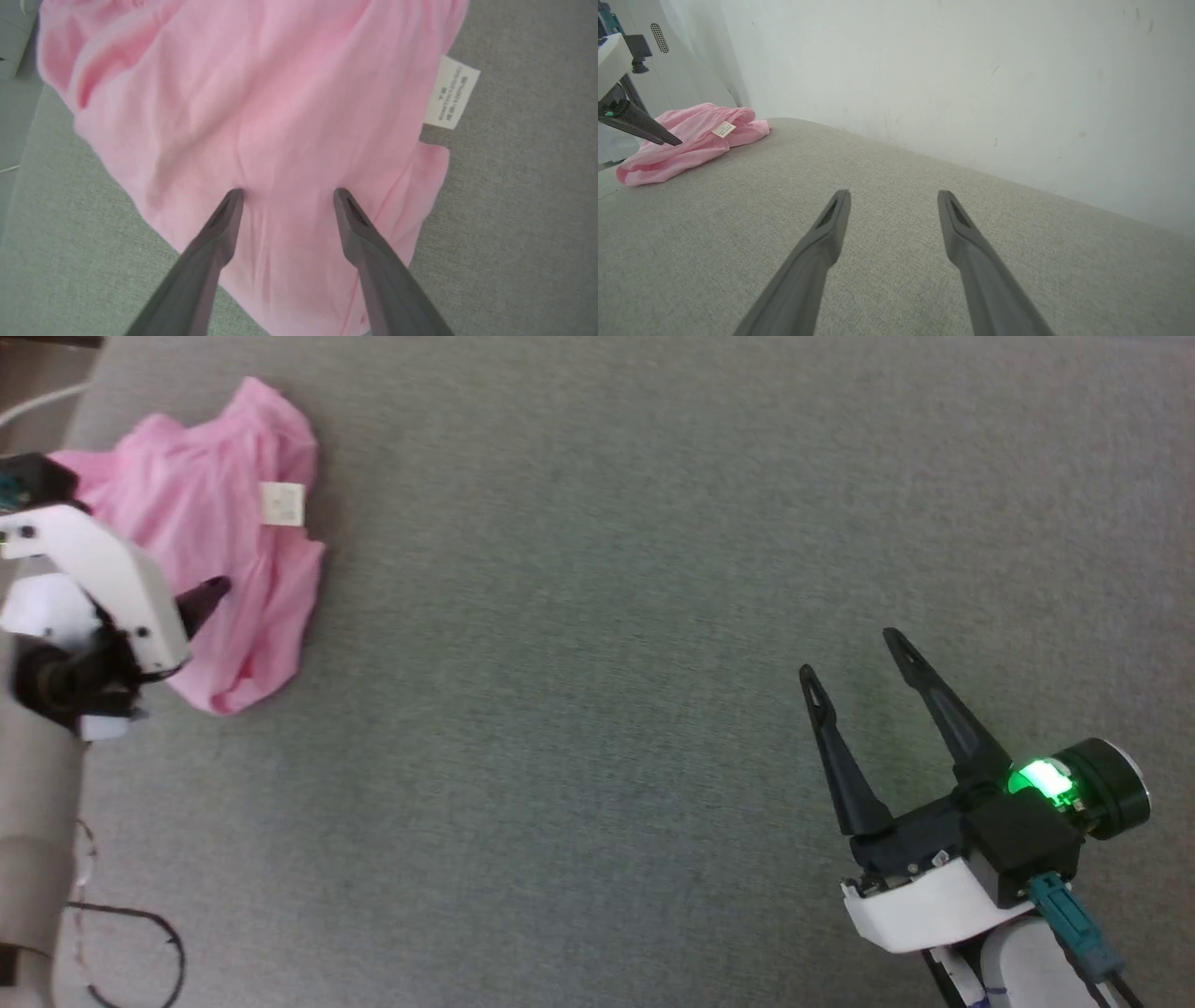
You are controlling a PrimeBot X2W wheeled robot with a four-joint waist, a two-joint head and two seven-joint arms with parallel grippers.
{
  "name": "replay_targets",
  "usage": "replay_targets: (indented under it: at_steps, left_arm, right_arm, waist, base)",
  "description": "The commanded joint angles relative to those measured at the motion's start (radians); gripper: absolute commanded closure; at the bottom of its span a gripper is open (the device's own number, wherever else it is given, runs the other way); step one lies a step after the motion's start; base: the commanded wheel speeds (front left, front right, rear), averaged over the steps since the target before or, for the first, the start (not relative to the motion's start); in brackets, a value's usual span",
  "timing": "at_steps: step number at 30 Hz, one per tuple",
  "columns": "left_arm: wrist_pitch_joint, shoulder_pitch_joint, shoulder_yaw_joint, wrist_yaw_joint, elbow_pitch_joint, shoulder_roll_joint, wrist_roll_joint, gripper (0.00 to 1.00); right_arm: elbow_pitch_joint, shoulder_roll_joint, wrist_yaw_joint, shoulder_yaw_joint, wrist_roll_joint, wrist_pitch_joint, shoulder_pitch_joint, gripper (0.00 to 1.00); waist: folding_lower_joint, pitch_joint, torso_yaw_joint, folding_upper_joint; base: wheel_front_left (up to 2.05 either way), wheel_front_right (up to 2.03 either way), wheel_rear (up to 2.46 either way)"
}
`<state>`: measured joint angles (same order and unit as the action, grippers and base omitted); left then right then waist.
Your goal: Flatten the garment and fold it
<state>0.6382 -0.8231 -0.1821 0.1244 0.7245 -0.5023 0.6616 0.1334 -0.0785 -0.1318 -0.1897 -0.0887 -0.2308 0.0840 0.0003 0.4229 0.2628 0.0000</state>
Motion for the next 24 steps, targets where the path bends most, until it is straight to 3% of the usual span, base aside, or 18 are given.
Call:
replay_targets:
  at_steps: [1,9,10,11,17,24]
  left_arm:
    - [0.017,-0.013,0.006,0.006,0.007,-0.009,0.018,0.0]
    - [0.219,-0.007,-0.018,0.006,0.015,-0.079,0.152,0.0]
    - [0.24,-0.002,-0.02,0.006,0.017,-0.079,0.168,0.6]
    - [0.255,0.002,-0.019,0.006,0.019,-0.077,0.184,1.0]
    - [0.215,0.012,-0.008,0.006,0.018,-0.086,0.214,1.0]
    - [0.039,0.016,0.028,0.006,-0.064,-0.08,0.297,1.0]
  right_arm:
    - [0.008,0.0,0.001,-0.001,-0.004,-0.001,0.017,0.0]
    - [0.016,0.007,0.001,0.007,-0.004,-0.005,0.034,0.0]
    - [0.014,0.008,0.001,0.008,-0.004,-0.006,0.035,0.0]
    - [0.012,0.008,0.001,0.011,-0.004,-0.007,0.037,0.0]
    - [-0.015,0.011,0.001,0.023,-0.001,-0.014,0.049,0.0]
    - [-0.064,0.018,0.001,0.052,0.007,-0.024,0.038,0.0]
  waist:
    - [-0.0003,0.076,-0.072,0.0]
    - [-0.0003,0.129,-0.101,0.0]
    - [-0.0003,0.13,-0.102,0.0]
    - [-0.0003,0.13,-0.103,0.0]
    - [-0.0003,0.092,-0.101,0.0]
    - [-0.0003,-0.03,-0.096,0.0]
  base:
    - [0.0,0.0,0.0]
    - [0.0,0.0,0.0]
    - [0.0,0.0,0.0]
    - [0.0,0.0,0.0]
    - [0.0,0.0,0.0]
    - [0.0,0.0,0.0]
